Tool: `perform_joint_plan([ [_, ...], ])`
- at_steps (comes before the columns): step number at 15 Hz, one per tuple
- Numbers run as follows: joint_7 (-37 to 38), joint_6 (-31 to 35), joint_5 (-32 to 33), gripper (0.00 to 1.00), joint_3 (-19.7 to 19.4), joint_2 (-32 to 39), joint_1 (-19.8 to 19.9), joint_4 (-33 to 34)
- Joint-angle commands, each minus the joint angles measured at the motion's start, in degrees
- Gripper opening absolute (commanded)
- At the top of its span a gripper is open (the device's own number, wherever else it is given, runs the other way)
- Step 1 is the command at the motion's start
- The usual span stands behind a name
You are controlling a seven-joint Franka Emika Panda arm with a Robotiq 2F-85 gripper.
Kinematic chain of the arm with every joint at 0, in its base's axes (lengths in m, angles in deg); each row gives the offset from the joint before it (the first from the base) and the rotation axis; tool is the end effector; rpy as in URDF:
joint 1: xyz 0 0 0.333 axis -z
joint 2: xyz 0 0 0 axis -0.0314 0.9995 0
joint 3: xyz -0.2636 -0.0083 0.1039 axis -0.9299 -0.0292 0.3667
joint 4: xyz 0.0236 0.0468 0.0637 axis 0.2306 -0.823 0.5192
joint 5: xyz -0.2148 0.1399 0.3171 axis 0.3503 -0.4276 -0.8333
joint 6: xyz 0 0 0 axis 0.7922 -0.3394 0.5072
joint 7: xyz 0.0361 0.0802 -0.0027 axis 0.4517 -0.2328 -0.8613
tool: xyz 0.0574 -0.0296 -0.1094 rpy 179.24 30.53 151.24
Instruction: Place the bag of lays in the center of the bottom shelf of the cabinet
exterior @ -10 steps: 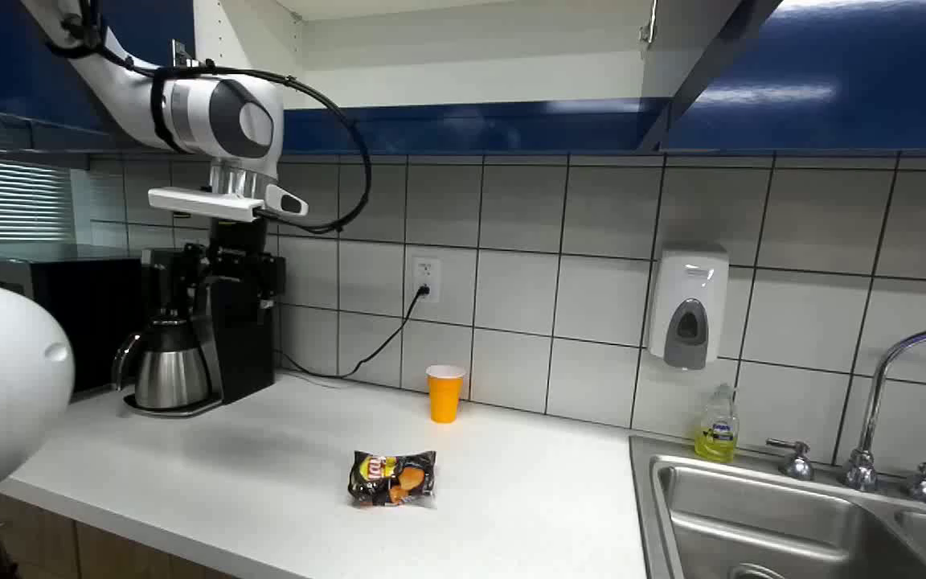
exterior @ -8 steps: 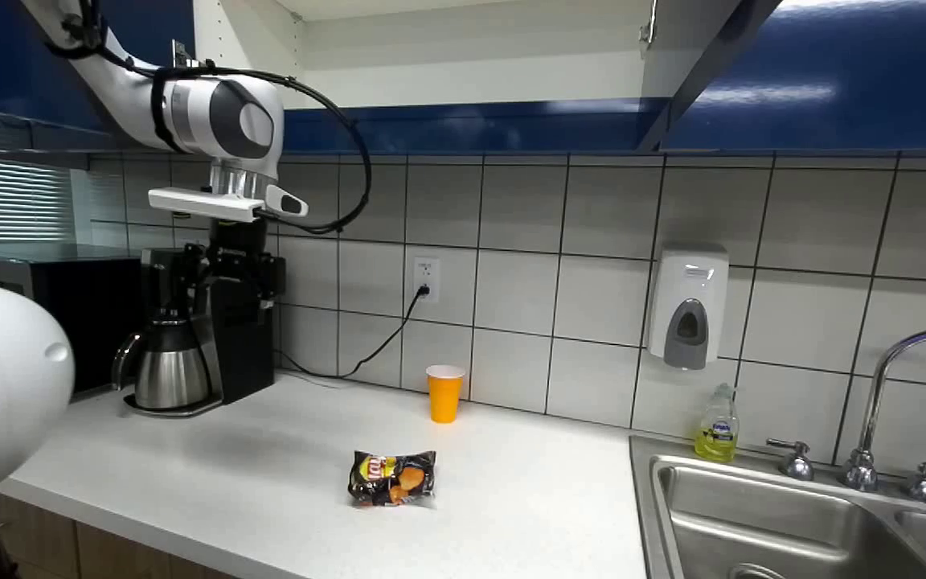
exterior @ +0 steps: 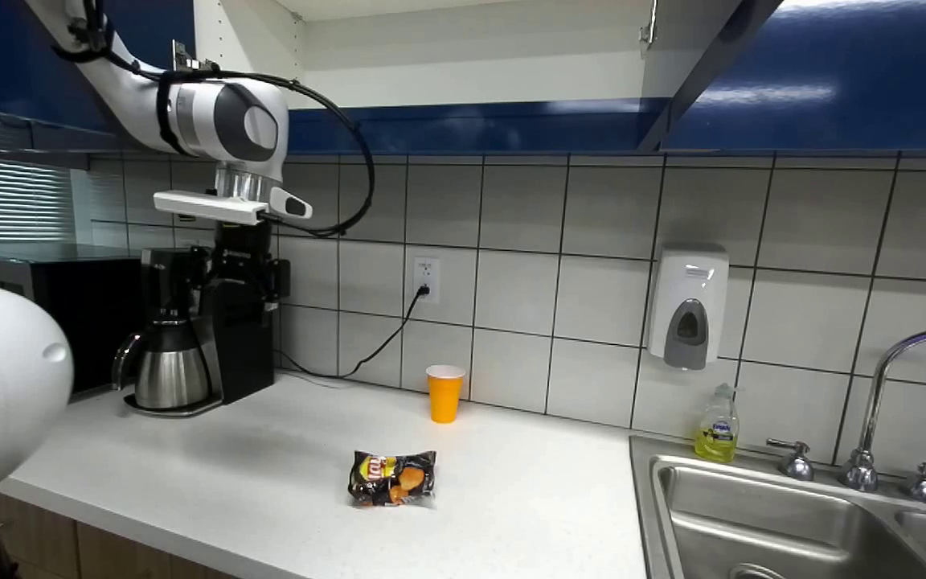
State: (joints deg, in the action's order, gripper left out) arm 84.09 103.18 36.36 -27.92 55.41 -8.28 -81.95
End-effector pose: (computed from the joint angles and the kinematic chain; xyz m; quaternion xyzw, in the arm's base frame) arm 0.4581 0.1413 0.3611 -0.9912 -0.1181 0.0468 0.0374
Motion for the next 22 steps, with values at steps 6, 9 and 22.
perform_joint_plan([
  [6, 1.4, 8.9, -2.6, 1.0, -3.2, 7.2, 4.5, -0.9],
  [9, 2.0, 12.1, -3.2, 1.0, -4.0, 10.5, 5.6, -0.4],
  [22, 9.9, 24.8, -8.0, 1.0, -6.9, 22.3, 9.5, -0.8],
])
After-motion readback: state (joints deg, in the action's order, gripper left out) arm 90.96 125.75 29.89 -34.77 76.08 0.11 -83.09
